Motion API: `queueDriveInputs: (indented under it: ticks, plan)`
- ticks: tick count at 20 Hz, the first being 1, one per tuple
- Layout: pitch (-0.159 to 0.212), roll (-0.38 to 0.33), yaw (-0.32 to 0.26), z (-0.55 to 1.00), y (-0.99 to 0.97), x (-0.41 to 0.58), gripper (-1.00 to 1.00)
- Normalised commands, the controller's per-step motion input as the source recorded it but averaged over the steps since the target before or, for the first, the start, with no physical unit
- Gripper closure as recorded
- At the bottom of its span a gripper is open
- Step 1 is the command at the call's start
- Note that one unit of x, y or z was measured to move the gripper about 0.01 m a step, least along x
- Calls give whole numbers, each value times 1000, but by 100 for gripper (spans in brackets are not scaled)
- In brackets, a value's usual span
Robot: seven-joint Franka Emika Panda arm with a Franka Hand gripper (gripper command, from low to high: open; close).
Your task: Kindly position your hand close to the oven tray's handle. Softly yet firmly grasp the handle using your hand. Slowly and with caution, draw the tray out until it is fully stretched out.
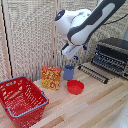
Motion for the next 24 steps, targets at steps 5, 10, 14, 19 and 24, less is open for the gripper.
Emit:
queueDriveInputs:
  ticks: [5, 10, 14, 19, 24]
  plan:
    - [50, -244, 146, -353, -144, 393, -100]
    - [12, -324, 32, -112, -217, 61, -100]
    - [-1, -257, 0, 0, -517, -26, -100]
    - [-47, -142, 12, -1, -756, -114, -100]
    - [-74, -36, 78, -131, -805, -37, -100]
